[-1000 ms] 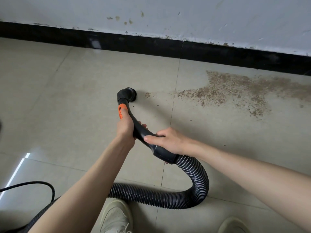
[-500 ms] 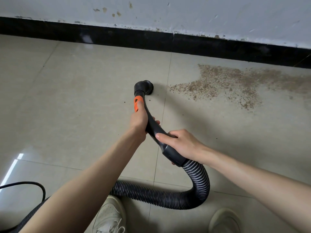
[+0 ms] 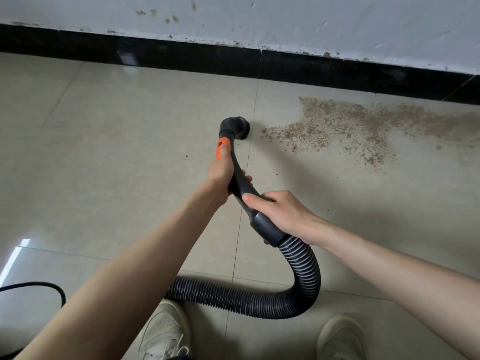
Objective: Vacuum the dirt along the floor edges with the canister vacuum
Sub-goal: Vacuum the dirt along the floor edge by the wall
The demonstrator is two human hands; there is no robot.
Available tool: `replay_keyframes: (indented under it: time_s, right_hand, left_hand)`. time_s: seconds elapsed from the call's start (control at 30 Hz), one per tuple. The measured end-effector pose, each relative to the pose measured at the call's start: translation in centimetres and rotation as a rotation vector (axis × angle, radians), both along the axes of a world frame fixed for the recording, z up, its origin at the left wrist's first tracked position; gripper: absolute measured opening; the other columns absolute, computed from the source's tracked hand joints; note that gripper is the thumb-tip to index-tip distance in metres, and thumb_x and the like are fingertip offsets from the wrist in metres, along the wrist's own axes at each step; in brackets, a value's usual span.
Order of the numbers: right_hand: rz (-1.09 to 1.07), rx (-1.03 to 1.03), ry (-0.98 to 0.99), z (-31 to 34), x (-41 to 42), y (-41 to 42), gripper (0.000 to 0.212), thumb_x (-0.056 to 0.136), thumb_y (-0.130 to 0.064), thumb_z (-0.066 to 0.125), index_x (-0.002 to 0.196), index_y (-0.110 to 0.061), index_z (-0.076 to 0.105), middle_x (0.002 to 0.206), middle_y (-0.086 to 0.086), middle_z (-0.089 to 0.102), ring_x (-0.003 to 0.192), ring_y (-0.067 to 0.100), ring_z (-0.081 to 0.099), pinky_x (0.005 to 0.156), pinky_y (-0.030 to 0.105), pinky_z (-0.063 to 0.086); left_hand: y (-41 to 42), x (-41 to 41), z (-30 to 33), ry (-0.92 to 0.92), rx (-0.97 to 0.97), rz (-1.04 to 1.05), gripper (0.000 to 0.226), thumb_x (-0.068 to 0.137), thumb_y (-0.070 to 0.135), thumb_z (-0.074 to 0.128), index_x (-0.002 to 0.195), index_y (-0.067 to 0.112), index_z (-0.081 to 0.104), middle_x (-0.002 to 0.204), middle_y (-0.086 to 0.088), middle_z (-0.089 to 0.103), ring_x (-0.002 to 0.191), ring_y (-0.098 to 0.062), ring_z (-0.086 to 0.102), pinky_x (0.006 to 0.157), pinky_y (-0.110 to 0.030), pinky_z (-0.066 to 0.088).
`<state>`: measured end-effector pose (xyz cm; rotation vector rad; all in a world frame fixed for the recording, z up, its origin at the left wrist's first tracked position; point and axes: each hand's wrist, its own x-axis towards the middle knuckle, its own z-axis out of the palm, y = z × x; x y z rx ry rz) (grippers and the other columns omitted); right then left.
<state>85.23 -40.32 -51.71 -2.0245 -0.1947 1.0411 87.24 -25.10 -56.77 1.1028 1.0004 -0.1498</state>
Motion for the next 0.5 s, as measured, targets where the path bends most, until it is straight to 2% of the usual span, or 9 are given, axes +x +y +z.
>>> replay_keyframes:
  time_s: [0.17,0.3,0.37,0.5]
  right_hand:
    - [0.166,0.009,0.012,0.2,0.6,2.7,0.046,0.09,-0.05,0.062,0.075,-0.007,0.054,0.073,0.015,0.055,0.067,0.029,0.056,0.068,0.041,0.043]
    - [0.323,0.013,-0.013,1.0,1.0,5.3,0.046,0.093,-0.048,0.059,0.075,-0.006,0.055,0.071,0.014,0.054,0.066,0.025,0.055,0.066,0.037,0.042]
    - [0.411,-0.009,-0.026,1.2,0.4,5.5,0.047,0.094,-0.049,0.058,0.073,-0.007,0.055,0.068,0.011,0.052,0.063,0.022,0.052,0.063,0.031,0.039]
    - [0.475,-0.055,0.001,0.7,-2.0,3.7,0.047,0.091,-0.054,0.059,0.074,-0.01,0.057,0.066,0.006,0.051,0.061,0.018,0.049,0.062,0.03,0.037]
  left_hand:
    - [3.1,-2.0,-0.2,0.023,0.061,0.158,0.059,0.09,0.067,0.037,0.12,0.016,0.039,0.08,-0.011,0.058,0.043,-0.018,0.065,0.056,-0.032,0.05]
    - [5.5,-3.9,0.3,0.029,0.038,0.313,0.067,0.091,0.066,0.037,0.137,0.018,0.036,0.089,-0.009,0.057,0.062,-0.02,0.066,0.058,-0.032,0.05]
    - [5.4,-5.8,0.4,0.041,-0.006,0.362,0.063,0.089,0.068,0.037,0.132,0.022,0.037,0.088,-0.008,0.056,0.065,-0.021,0.065,0.061,-0.032,0.05]
    - [3.5,-9.3,0.3,0.066,-0.023,0.41,0.055,0.088,0.07,0.037,0.116,0.023,0.039,0.077,-0.007,0.052,0.047,-0.018,0.062,0.056,-0.03,0.047]
